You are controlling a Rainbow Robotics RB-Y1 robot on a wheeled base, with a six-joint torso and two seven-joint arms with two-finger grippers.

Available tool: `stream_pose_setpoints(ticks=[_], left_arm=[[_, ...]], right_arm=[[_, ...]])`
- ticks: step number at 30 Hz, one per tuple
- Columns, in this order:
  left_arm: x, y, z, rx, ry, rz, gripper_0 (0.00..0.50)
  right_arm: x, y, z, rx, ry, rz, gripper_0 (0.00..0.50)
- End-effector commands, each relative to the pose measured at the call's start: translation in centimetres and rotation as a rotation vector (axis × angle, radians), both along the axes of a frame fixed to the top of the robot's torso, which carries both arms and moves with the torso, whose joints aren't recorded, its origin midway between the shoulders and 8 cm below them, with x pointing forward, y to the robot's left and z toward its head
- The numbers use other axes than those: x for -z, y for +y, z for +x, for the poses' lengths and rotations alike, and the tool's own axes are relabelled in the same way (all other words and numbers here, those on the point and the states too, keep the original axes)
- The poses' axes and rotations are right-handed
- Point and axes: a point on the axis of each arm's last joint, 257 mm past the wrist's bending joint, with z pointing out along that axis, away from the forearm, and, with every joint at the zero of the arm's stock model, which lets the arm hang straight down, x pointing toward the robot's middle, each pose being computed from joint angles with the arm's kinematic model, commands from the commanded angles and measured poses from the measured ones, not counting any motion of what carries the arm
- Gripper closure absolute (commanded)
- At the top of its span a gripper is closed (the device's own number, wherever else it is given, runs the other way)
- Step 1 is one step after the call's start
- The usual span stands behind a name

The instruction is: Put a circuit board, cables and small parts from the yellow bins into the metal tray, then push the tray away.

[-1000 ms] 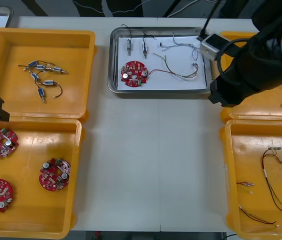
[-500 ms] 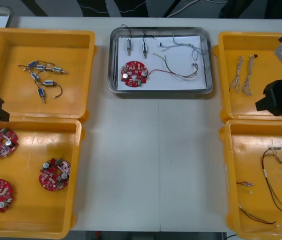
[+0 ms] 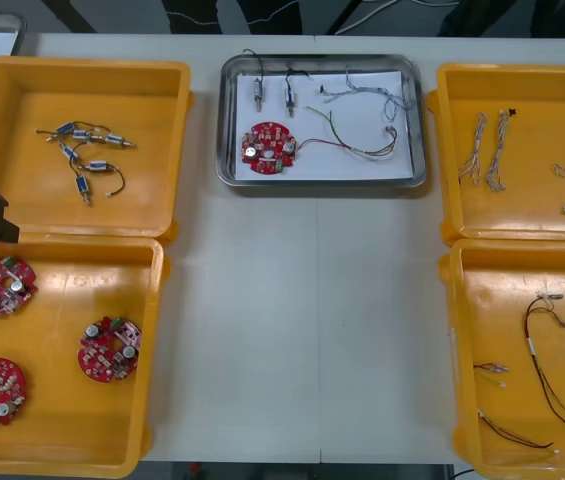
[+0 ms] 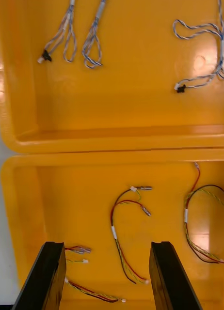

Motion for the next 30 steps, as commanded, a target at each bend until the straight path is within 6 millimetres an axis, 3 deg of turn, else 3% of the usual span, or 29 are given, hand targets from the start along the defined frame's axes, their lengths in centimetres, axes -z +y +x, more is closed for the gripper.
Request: stream_pose_setpoints(ticks=[1, 11, 30], left_arm=[[-0.5, 0.1, -0.2, 0.056, -0.020, 0.031, 0.000], [-0.5, 0.1, -0.2, 0.056, -0.020, 0.031, 0.000], [-0.5, 0.1, -0.2, 0.056, -0.020, 0.031, 0.000]], right_arm=[[0.5, -2.8, -1.8, 0.030, 0.020, -0.070, 0.000], [0.9, -3.6, -2.3, 0.045, 0.032, -0.083, 0.000], [1.2, -1.9, -2.9, -0.083, 0.058, -0.143, 0.000]])
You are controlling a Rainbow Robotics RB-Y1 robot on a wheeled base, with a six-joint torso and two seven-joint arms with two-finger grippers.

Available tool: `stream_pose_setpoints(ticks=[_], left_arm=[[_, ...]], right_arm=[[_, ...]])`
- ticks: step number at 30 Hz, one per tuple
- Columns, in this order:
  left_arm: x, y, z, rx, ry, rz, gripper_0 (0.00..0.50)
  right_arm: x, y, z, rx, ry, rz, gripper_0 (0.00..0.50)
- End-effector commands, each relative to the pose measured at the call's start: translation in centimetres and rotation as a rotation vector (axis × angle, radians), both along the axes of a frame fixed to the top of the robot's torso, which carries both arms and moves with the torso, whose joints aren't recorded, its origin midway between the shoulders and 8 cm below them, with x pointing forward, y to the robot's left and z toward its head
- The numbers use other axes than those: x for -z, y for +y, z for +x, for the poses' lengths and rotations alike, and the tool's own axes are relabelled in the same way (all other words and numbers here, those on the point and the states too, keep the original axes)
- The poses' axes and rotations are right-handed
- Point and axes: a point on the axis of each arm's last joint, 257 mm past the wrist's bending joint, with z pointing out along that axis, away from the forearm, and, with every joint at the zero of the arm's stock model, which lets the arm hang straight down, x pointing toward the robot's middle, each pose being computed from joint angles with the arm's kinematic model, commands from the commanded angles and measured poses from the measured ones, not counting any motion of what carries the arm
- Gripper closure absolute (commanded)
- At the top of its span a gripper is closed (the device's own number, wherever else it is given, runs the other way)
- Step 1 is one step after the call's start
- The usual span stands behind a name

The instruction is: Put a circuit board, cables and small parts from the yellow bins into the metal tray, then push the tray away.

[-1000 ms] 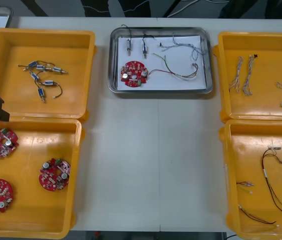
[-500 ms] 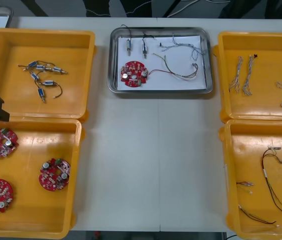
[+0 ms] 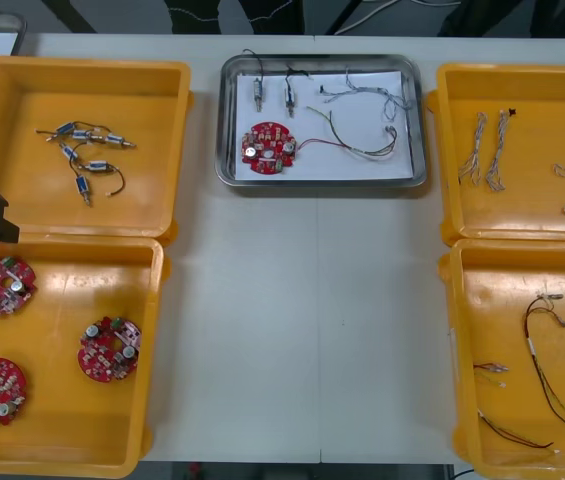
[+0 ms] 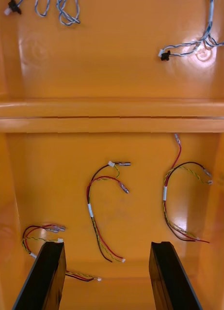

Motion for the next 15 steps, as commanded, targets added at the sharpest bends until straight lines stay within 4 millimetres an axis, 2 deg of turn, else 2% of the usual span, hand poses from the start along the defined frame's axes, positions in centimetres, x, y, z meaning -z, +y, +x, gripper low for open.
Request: stream_pose_setpoints(ticks=[1, 15], left_arm=[[-0.46, 0.05, -0.24, 0.056, -0.020, 0.031, 0.000], [-0.46, 0.05, -0.24, 0.056, -0.020, 0.031, 0.000]], right_arm=[[-0.67, -0.06, -0.70, -0.045, -0.001, -0.062, 0.000], [-0.64, 0.16, -0.92, -0.055, -0.002, -0.068, 0.000]])
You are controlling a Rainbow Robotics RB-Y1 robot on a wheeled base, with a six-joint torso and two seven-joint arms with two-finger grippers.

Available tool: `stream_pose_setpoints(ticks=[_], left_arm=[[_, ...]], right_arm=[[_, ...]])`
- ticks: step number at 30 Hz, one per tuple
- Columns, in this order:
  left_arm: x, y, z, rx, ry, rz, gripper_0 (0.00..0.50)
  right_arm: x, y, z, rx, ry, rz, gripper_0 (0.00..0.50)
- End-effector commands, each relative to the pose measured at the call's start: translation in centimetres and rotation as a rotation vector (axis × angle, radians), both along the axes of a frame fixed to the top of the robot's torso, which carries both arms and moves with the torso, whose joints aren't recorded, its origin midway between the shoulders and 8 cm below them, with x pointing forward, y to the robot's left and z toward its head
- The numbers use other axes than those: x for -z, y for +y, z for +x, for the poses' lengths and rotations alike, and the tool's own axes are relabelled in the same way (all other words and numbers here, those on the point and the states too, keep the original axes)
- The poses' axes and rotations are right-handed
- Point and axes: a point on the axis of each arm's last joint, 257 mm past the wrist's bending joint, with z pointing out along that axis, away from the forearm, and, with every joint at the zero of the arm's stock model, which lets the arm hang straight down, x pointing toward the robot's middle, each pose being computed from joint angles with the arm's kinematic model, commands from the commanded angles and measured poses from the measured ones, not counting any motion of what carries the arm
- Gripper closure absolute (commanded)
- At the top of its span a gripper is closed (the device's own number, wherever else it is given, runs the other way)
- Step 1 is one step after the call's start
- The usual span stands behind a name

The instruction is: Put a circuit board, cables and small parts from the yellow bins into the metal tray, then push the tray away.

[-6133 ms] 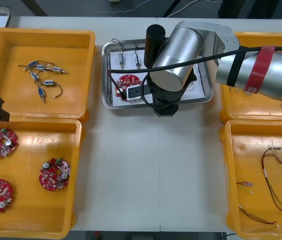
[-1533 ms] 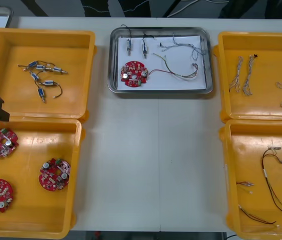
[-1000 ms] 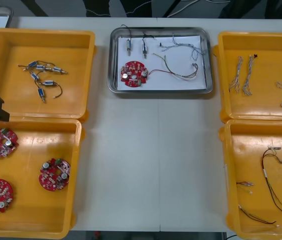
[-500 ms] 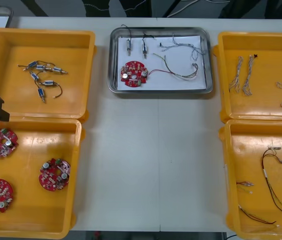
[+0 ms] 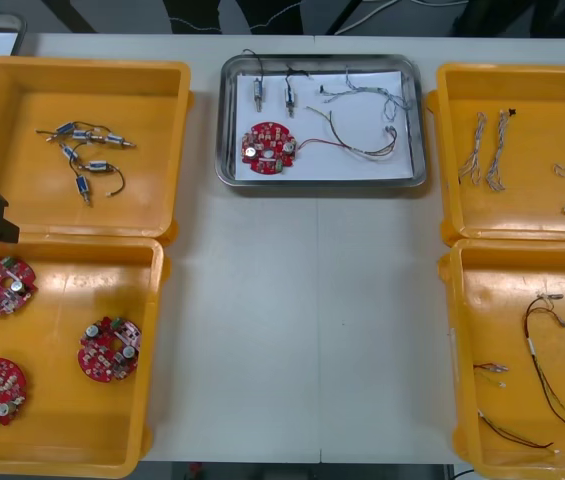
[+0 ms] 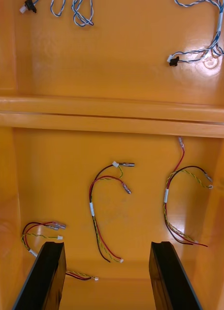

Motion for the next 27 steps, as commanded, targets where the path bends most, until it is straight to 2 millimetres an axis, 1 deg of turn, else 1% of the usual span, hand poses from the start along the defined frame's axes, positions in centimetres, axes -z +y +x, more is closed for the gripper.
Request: stream_pose_setpoints(ticks=[1, 27], left_arm=[[-0.46, 0.05, -0.24, 0.056, -0.020, 0.031, 0.000], [-0.46, 0.05, -0.24, 0.056, -0.020, 0.031, 0.000]], right_arm=[[-0.42, -0.47, -0.64, -0.026, 0.007, -0.055, 0.000], [-0.42, -0.47, -0.64, -0.026, 0.007, -0.055, 0.000]])
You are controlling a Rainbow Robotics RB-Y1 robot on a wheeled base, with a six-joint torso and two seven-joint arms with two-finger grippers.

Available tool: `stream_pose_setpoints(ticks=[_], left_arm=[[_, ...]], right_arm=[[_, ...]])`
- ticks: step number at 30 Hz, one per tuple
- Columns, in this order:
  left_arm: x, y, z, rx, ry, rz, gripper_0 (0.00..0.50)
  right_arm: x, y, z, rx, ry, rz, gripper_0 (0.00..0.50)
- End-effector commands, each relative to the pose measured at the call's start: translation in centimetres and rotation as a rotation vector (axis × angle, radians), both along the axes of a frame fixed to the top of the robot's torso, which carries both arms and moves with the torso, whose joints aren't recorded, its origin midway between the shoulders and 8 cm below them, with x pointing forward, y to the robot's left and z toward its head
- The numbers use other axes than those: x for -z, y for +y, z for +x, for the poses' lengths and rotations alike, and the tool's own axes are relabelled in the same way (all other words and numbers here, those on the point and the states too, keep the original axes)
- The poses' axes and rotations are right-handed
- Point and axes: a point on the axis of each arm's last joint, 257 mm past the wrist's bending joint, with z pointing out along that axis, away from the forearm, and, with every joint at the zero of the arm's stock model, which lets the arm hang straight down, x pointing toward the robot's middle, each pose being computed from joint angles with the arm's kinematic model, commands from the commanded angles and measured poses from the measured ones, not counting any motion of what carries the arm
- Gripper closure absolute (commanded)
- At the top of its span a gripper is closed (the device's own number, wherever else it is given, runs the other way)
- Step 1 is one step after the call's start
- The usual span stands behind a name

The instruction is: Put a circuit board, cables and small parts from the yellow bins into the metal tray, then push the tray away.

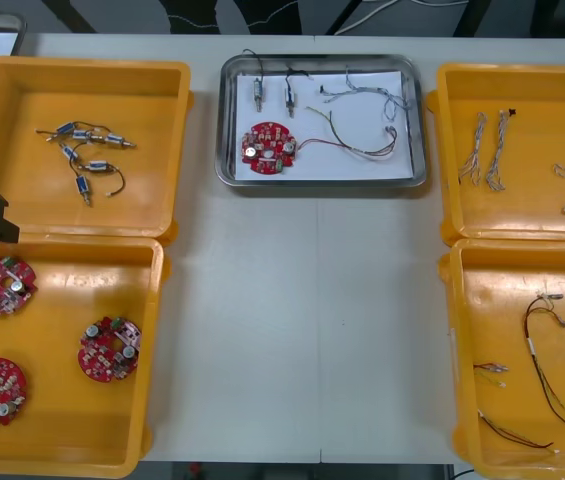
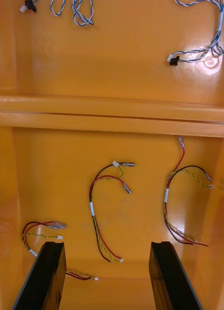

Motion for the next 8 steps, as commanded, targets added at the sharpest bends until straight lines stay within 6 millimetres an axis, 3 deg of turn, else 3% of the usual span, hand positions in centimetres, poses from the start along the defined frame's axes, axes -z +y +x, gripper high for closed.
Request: stream_pose_setpoints(ticks=[1, 8], left_arm=[[-0.46, 0.05, -0.24, 0.056, -0.020, 0.031, 0.000], [-0.46, 0.05, -0.24, 0.056, -0.020, 0.031, 0.000]], right_arm=[[-0.43, -0.48, -0.62, -0.026, 0.007, -0.054, 0.000], [-0.43, -0.48, -0.62, -0.026, 0.007, -0.054, 0.000]])
